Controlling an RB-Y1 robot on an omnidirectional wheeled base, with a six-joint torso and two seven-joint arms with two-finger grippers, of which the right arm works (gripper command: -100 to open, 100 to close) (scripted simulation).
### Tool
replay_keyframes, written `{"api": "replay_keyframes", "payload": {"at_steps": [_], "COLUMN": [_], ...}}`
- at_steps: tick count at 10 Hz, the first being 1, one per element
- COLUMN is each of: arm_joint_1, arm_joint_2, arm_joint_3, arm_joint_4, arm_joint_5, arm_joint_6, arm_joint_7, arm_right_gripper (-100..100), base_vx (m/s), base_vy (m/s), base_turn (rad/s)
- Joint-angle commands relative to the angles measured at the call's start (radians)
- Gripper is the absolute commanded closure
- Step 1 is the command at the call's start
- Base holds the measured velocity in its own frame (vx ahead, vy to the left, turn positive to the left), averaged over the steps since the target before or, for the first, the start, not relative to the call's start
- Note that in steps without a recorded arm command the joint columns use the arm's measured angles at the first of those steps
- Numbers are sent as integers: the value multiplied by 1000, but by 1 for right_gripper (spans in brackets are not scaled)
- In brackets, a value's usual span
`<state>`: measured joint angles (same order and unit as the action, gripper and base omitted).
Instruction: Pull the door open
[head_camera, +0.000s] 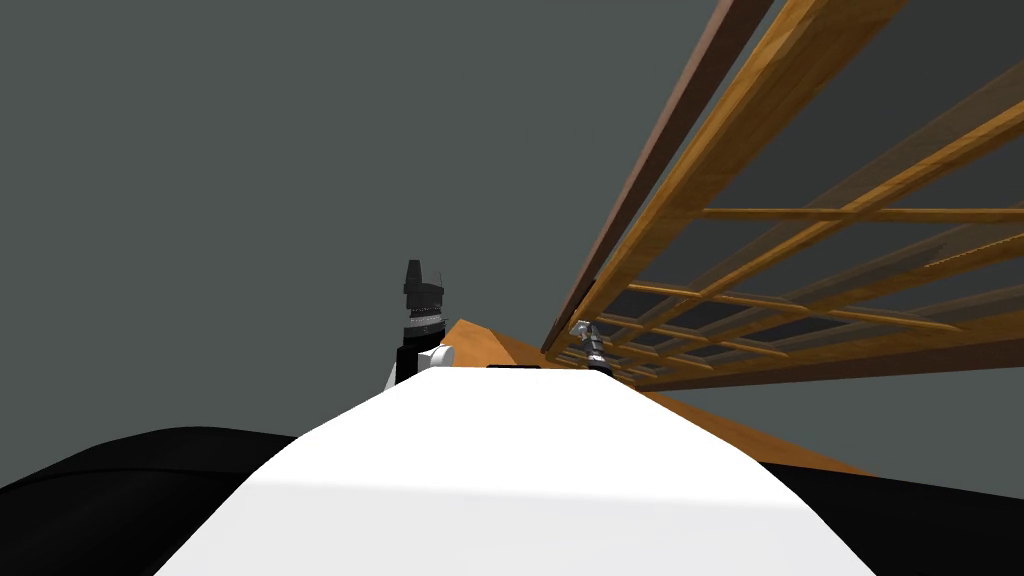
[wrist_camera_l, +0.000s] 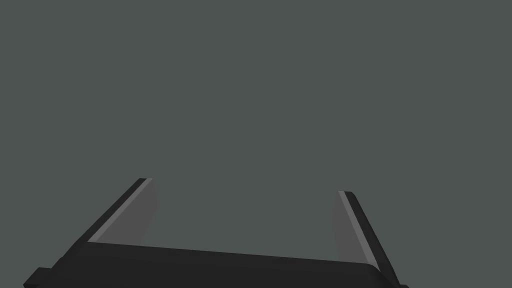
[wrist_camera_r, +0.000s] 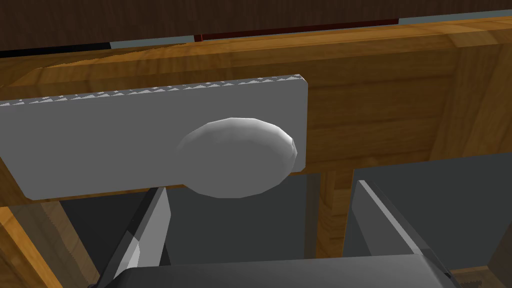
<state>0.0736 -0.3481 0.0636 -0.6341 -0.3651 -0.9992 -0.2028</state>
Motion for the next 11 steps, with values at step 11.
{"api": "replay_keyframes", "payload": {"at_steps": [11], "arm_joint_1": [-8], "arm_joint_2": [32], "arm_joint_3": [50], "arm_joint_4": [-51], "arm_joint_5": [-127], "arm_joint_6": [32], "arm_joint_7": [-299], "arm_right_gripper": [-100], "base_vx": [-55], "base_vy": [-12], "base_turn": [32]}}
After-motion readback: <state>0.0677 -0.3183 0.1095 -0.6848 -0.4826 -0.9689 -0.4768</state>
